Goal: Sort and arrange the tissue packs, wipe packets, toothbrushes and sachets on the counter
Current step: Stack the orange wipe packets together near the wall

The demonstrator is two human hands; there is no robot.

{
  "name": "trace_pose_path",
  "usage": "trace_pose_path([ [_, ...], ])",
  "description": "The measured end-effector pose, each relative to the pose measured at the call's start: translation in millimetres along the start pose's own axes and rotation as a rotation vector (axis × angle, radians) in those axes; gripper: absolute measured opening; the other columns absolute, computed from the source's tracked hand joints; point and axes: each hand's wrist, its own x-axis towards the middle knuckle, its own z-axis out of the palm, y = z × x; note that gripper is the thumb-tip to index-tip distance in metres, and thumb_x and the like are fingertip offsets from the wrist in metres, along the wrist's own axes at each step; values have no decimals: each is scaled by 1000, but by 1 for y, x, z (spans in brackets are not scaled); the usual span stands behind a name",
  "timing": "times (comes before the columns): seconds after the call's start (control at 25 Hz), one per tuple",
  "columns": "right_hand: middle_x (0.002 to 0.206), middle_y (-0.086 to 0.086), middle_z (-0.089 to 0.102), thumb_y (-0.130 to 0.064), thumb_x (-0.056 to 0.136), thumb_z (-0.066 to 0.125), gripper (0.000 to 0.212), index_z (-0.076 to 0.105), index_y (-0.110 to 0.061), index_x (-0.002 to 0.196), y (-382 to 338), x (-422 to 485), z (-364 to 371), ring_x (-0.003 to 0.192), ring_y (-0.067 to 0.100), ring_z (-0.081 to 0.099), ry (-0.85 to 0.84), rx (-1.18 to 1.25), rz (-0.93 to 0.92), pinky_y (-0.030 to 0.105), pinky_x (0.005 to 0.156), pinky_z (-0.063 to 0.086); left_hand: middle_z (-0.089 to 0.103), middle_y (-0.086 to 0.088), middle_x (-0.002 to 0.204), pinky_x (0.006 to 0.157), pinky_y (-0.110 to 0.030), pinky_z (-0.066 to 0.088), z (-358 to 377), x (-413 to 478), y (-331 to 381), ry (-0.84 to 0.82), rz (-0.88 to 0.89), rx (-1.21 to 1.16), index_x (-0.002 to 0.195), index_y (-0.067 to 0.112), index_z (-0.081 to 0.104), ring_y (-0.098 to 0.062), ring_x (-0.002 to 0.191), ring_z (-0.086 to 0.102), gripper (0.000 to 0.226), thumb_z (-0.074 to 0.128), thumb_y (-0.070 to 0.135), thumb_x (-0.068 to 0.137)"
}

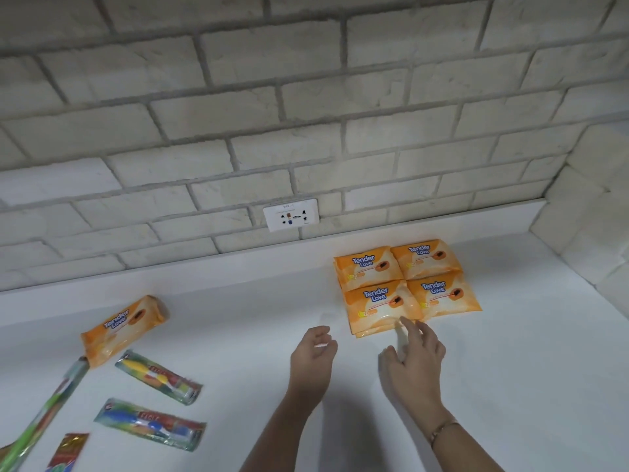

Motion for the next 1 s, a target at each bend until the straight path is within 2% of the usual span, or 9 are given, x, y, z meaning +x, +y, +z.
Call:
trace_pose_path([
  [0.12, 146, 6, 44, -22, 86, 66, 56, 53, -23, 140, -24, -24, 16, 135, 29, 32, -52, 20, -59, 43, 108, 33, 69, 7, 91, 59, -16, 47, -32, -9, -6, 61, -9, -67, 105, 30, 69, -4, 64, 57, 16, 60, 21, 95],
  [0.28, 135, -8, 51, -23, 88, 66, 47, 55, -31, 133, -64, -51, 41, 127, 19, 36, -150, 10, -182, 40, 101, 41, 65, 8, 74, 67, -21, 47, -86, -20, -21, 146, 50, -136, 100, 25, 73, -7, 64, 55, 16, 63, 14, 93],
  [0.4, 131, -13, 51, -26, 89, 62, 41, 57, -33, 129, -88, -65, 56, 125, 14, 36, -238, 9, -240, 41, 103, 42, 70, 6, 75, 71, -27, 51, -126, -25, -32, 197, 114, -117, 96, 23, 74, -9, 68, 62, 19, 67, 6, 92],
  [0.52, 124, -17, 52, -32, 85, 54, 37, 59, -38, 122, -111, -76, 69, 123, 11, 36, -299, 41, -262, 34, 103, 40, 74, 3, 78, 71, -31, 56, -169, -22, -41, 284, 182, -32, 93, 25, 73, -15, 73, 68, 22, 69, 4, 91],
  [0.64, 119, -22, 51, -22, 90, 62, 36, 52, -49, 111, -134, -83, 83, 121, 9, 36, -336, 92, -262, 26, 98, 37, 73, 2, 78, 68, -26, 56, -214, -8, -42, 351, 205, 13, 92, 27, 72, -17, 76, 70, 22, 68, 5, 92],
  [0.72, 120, -22, 53, -19, 90, 65, 40, 49, -52, 106, -143, -87, 92, 120, 9, 37, -337, 95, -251, 30, 98, 40, 73, 2, 81, 68, -24, 53, -239, 0, -39, 388, 223, 59, 92, 28, 71, -16, 77, 68, 23, 67, 5, 93],
  [0.84, 120, -21, 55, -20, 90, 67, 41, 48, -55, 99, -160, -96, 105, 118, 10, 38, -337, 114, -215, 36, 100, 43, 72, 4, 91, 75, -25, 52, -277, 12, -32, 458, 264, 180, 100, 20, 72, -12, 87, 67, 21, 62, 3, 93],
  [0.92, 120, -21, 54, -19, 91, 66, 41, 48, -56, 97, -171, -104, 114, 118, 10, 38, -345, 145, -203, 33, 100, 41, 71, -1, 102, 84, -34, 53, -309, 32, -36, 478, 276, 322, 111, 14, 71, -18, 94, 65, 22, 62, 5, 92],
  [1.0, 119, -23, 53, -18, 91, 66, 40, 49, -54, 97, -179, -110, 119, 118, 9, 38, -357, 157, -207, 29, 98, 40, 68, -12, 115, 91, -42, 53, -342, 65, -44, 459, 188, 527, 123, 11, 66, -31, 102, 65, 36, 68, 17, 88],
])
